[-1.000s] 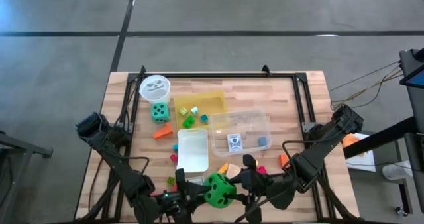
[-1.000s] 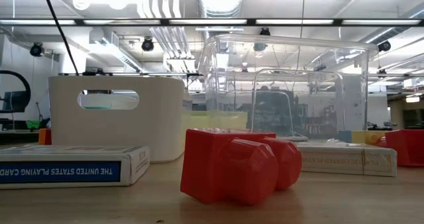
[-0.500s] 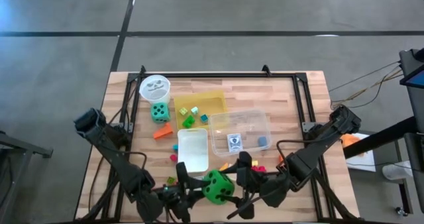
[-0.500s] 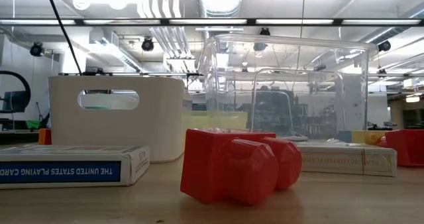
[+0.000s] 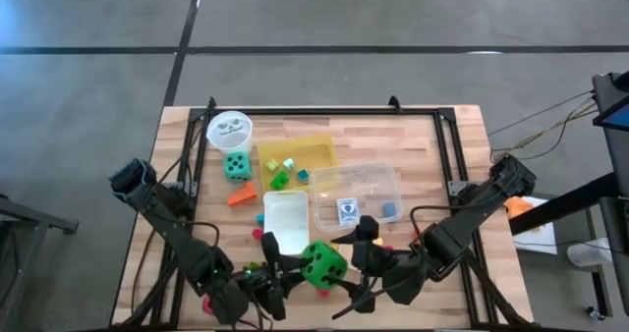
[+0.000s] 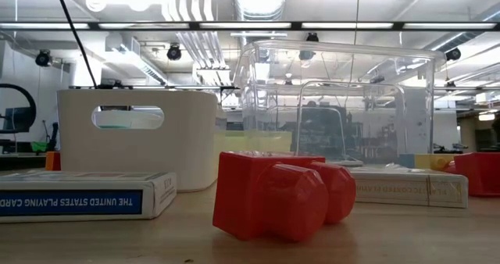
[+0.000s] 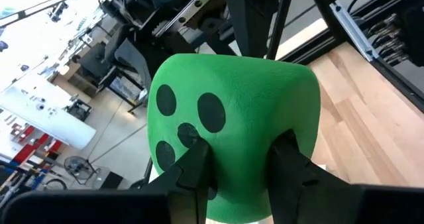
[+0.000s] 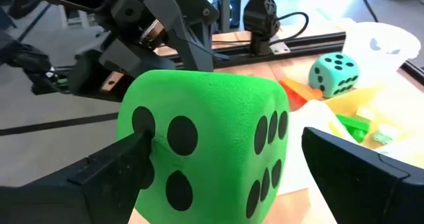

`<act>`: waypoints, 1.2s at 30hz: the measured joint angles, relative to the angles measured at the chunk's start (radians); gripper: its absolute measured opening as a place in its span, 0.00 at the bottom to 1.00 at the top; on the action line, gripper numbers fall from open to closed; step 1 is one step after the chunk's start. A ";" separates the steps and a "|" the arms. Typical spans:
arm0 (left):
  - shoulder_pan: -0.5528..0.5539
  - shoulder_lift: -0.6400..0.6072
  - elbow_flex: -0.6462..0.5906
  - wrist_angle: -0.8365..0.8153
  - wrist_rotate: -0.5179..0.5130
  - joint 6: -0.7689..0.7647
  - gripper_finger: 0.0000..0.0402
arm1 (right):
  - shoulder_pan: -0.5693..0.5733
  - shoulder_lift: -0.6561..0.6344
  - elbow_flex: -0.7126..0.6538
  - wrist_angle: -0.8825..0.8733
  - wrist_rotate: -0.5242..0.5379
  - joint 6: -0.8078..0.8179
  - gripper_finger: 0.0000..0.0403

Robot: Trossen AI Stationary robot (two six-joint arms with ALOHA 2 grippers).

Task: Pick & Place Toys
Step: Put the green dice into the white bin

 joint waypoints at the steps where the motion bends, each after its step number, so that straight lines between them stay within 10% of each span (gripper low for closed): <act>1: -0.001 -0.002 0.000 -0.008 0.001 -0.009 0.23 | 0.000 0.000 0.000 -0.002 0.001 0.000 0.94; 22: -0.010 -0.065 0.002 -0.287 0.001 -0.270 0.19 | -0.003 -0.028 -0.004 -0.264 0.049 0.118 0.94; 36: 0.033 -0.161 0.002 -0.817 -0.027 -0.799 0.17 | 0.031 -0.090 -0.003 -0.619 0.037 0.437 0.94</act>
